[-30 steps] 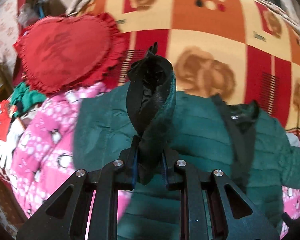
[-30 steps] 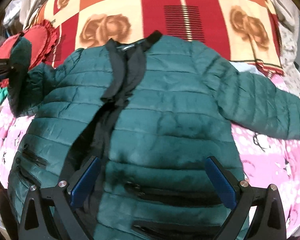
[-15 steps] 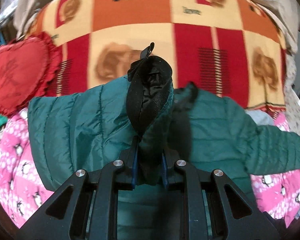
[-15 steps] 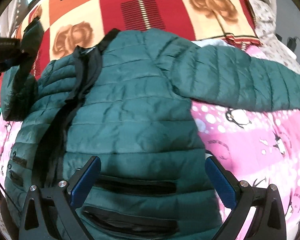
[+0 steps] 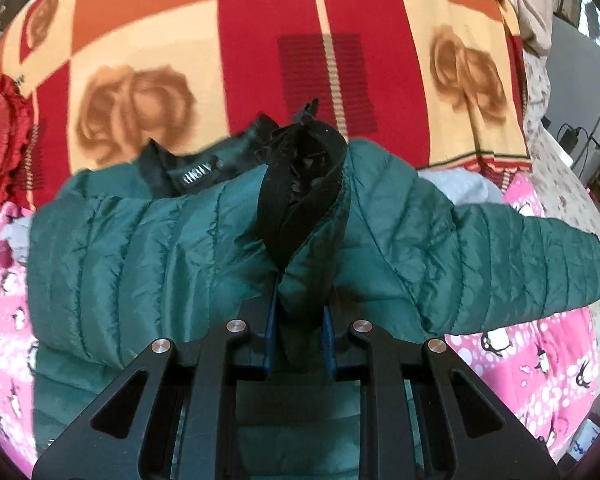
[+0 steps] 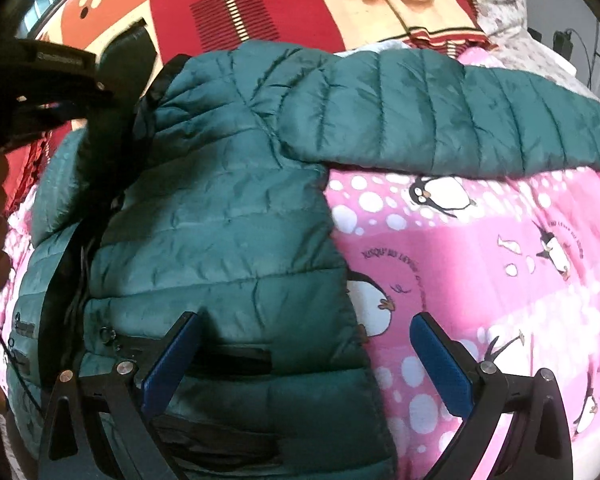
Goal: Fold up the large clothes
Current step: 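Fold the held sleeve across the jacket body with the left gripper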
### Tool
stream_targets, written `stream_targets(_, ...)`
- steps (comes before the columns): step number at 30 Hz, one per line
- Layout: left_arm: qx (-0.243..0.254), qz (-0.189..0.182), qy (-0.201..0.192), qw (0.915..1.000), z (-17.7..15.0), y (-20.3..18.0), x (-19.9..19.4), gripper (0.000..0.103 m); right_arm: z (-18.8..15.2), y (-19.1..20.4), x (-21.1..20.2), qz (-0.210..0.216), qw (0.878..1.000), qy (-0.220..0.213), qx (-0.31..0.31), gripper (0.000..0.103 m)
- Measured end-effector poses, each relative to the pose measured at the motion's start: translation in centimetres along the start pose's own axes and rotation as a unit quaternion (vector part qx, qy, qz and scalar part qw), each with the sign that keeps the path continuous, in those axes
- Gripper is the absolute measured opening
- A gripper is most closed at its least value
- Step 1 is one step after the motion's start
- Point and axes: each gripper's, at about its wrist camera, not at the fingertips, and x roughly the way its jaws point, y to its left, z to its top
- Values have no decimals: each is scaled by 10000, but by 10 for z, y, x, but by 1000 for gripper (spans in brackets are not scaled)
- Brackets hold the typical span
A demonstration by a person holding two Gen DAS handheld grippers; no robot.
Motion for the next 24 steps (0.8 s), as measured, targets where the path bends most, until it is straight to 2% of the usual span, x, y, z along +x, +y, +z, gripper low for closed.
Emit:
stream_targets(6, -170, -356, 226, 9990, -9, 6, 33, 18, 1, -4, 5, 167, 9996, 66, 199, 103)
stream_targets(8, -292, -613, 247, 9974, -11, 14, 39, 20, 1, -6, 5, 229, 9994, 82, 257, 103)
stream_targets(10, -500, -1039, 341, 9927, -13, 26, 44, 32, 2, -7, 5, 302, 9989, 107, 333, 103)
stream_targets(11, -611, -1302, 421, 9887, -12, 33, 46, 43, 0, -8, 5, 313, 9988, 113, 353, 103)
stream_targets(13, -846, -1723, 446, 9804, -12, 44, 45, 58, -1, -7, 4, 304, 9988, 115, 361, 103)
stream_targets(16, -1117, -2021, 257, 9726, -13, 61, 33, 72, -2, -5, 2, 309, 9988, 133, 349, 103)
stream_targets(20, -1171, -2091, 307, 9704, -16, 82, 19, 72, -1, 2, -1, 321, 9990, 131, 265, 103)
stream_targets(24, -981, -1693, 138, 9806, -22, 110, -5, 72, 16, 16, -4, 341, 9992, -26, 185, 103)
